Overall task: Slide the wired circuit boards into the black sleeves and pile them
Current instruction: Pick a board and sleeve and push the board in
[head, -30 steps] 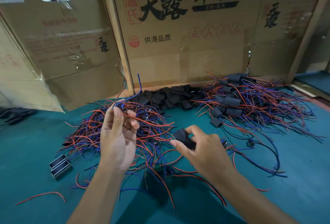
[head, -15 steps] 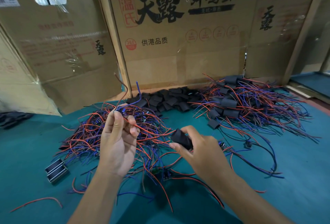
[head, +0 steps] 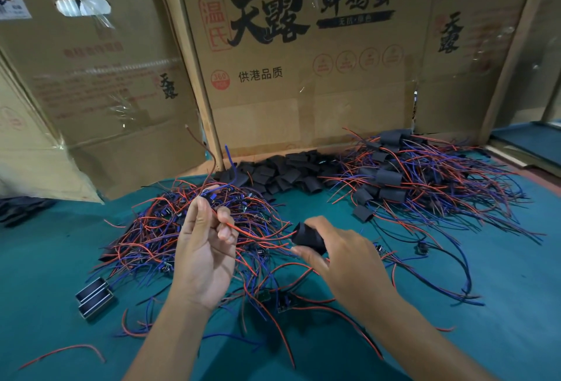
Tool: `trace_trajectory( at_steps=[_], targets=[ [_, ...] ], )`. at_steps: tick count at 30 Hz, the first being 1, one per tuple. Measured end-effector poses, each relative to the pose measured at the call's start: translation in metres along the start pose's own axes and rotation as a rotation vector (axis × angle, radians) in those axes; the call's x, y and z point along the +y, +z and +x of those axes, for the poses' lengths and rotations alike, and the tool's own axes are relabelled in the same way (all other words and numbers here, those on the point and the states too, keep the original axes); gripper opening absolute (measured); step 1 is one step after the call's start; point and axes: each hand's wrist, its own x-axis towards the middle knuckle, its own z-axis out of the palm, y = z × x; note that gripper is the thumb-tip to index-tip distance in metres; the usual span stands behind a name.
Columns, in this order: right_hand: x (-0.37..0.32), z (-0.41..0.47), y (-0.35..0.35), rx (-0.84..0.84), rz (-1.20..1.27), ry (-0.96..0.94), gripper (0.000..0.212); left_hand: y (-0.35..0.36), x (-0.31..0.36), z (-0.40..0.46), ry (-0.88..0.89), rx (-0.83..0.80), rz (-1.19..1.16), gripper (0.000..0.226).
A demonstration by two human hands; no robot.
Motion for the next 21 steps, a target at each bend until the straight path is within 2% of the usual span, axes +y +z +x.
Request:
trace_trajectory(
  at_steps=[6,10,12,14,17,21],
  targets=[
    [-0.001,0.000,-0.001,-0.012,0.029,-0.012,0.038,-0.002,-0.002,0.002,-0.011,0.032,-0.013,0.017],
    [-0.004,0.000,-0.002,-0.008,-0.004,-0.106,0.042,-0.002,-0.003,0.001,-0.017,0.024,0.001,0.018],
    [-0.008,0.001,-0.004,-0.019,-0.037,-0.172,0.038,0.001,-0.007,-0.001,-0.022,0.010,0.041,0.010],
    [-0.012,0.001,-0.006,-0.009,-0.063,-0.210,0.034,0.005,-0.012,-0.004,-0.022,-0.007,0.116,0.016],
    [-0.015,-0.001,-0.008,-0.036,-0.060,-0.195,0.040,0.011,-0.019,-0.010,-0.042,-0.042,0.206,0.021],
    [-0.013,-0.002,-0.006,-0.028,-0.027,-0.143,0.046,0.014,-0.032,-0.017,-0.076,-0.066,0.224,0.015]
  ],
)
